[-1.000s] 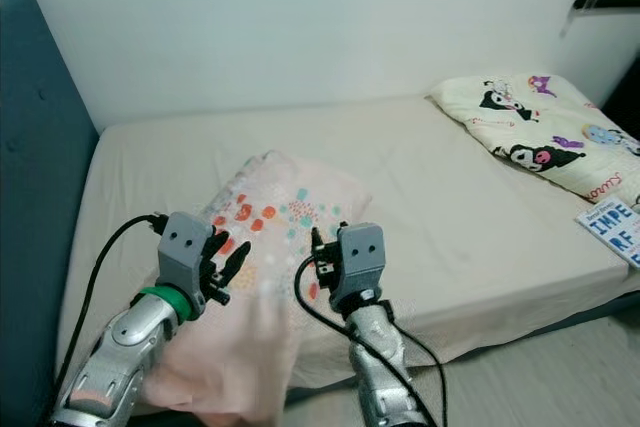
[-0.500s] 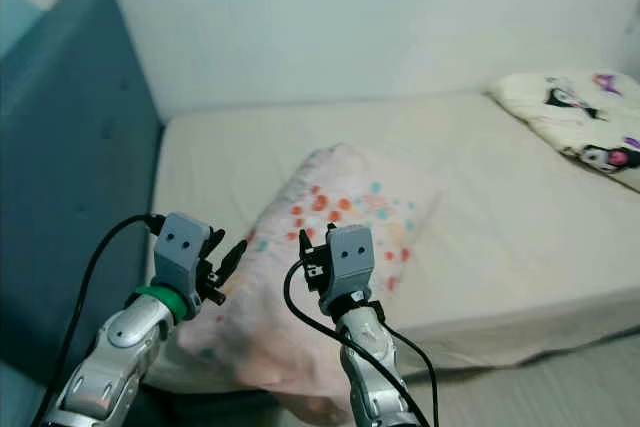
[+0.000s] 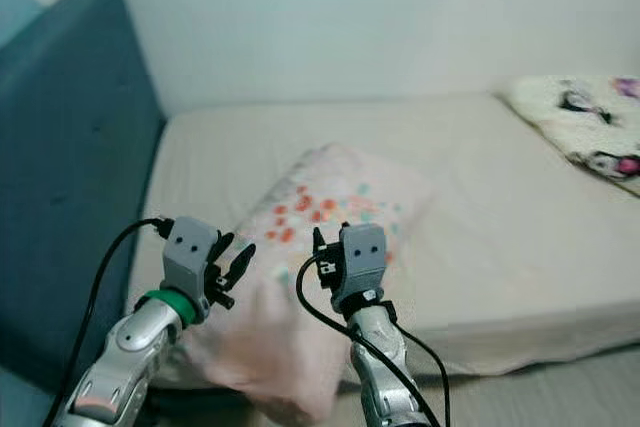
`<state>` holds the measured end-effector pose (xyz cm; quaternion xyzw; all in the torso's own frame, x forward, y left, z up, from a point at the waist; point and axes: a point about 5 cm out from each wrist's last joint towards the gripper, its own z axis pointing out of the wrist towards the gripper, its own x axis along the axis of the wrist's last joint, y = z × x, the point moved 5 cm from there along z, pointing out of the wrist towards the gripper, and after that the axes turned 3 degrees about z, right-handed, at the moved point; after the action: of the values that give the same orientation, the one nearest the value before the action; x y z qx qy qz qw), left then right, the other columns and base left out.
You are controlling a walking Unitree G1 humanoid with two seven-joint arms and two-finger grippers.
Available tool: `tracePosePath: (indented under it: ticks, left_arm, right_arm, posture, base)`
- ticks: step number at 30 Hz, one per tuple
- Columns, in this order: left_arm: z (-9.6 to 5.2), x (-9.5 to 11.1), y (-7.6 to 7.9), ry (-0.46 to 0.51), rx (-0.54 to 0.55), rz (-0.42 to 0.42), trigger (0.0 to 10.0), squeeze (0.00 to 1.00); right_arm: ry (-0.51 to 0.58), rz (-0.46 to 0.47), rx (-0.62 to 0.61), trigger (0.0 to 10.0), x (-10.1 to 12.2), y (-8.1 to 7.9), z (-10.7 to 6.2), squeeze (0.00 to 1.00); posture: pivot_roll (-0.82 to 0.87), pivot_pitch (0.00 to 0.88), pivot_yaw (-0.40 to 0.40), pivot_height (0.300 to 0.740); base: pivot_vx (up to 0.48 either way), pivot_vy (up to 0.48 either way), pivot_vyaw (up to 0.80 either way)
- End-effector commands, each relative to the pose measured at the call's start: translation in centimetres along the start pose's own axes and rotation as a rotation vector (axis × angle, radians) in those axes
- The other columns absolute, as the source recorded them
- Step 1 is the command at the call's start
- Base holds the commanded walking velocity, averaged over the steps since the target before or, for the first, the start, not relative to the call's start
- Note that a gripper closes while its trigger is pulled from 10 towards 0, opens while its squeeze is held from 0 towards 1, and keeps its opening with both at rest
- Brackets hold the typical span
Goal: Clean up the room
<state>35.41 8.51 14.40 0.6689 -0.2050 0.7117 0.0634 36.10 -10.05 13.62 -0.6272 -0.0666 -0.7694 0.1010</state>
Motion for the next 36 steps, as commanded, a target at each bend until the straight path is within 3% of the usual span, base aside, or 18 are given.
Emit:
tracePosePath:
  ticks: [1, 17, 36]
  left_arm:
    - [-0.4, -0.7, -0.4, -0.023, 0.014, -0.005, 10.0, 0.0]
    - [-0.4, -1.6, -1.0, -0.057, 0.044, 0.018, 10.0, 0.0]
    - [-0.5, -2.1, -1.5, -0.076, 0.075, 0.027, 10.0, 0.0]
  right_arm:
    - [-0.016, 0.012, 0.01, 10.0, -0.5, -0.5, -0.2, 0.0]
    - [-0.015, -0.003, 0.019, 10.0, -0.4, -0.8, -0.1, 0.0]
    - [-0.023, -0.004, 0.013, 10.0, -0.6, -0.7, -0.1, 0.0]
  posture:
    - [-0.08, 0.085, 0.073, 0.733]
    - [-0.08, 0.084, 0.074, 0.733]
    - [-0.08, 0.076, 0.073, 0.663]
  base:
    - [0.0, 0.0, 0.0]
    - [0.0, 0.0, 0.0]
    - [0.0, 0.0, 0.0]
